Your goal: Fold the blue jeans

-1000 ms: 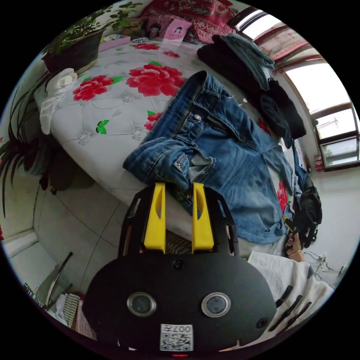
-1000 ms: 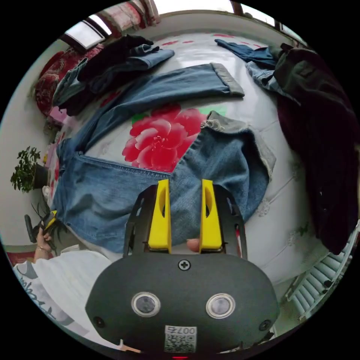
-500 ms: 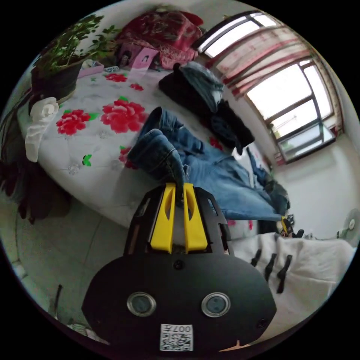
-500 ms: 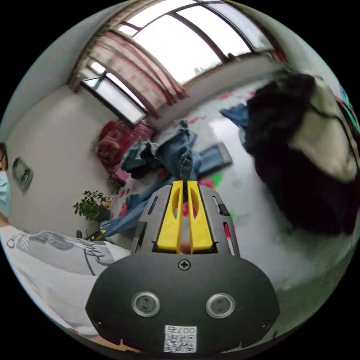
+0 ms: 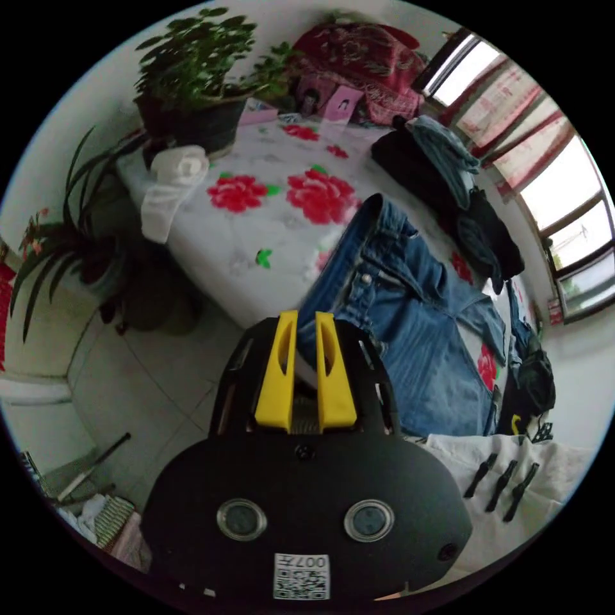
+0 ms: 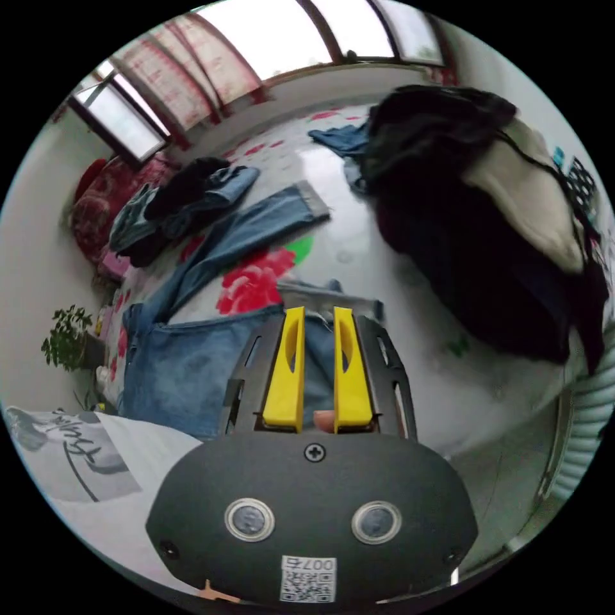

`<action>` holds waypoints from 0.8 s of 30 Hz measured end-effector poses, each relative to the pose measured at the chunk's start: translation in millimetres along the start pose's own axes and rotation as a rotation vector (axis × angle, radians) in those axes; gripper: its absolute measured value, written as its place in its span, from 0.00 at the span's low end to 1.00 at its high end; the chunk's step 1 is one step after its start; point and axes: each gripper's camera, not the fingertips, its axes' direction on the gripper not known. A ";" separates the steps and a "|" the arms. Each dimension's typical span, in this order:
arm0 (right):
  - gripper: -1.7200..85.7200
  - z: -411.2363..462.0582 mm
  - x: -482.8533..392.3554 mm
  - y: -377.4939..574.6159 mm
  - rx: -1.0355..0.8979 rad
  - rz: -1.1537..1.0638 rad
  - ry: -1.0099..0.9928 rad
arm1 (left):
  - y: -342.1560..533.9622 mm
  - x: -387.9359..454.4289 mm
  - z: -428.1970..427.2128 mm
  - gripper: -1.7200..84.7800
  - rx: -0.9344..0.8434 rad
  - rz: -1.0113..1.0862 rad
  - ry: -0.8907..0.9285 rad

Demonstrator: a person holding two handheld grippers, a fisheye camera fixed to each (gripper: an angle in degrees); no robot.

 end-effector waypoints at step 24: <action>0.12 299.5 -190.9 -297.1 -0.452 -0.632 0.179 | -218.0 221.7 221.5 0.10 -0.211 0.356 -0.124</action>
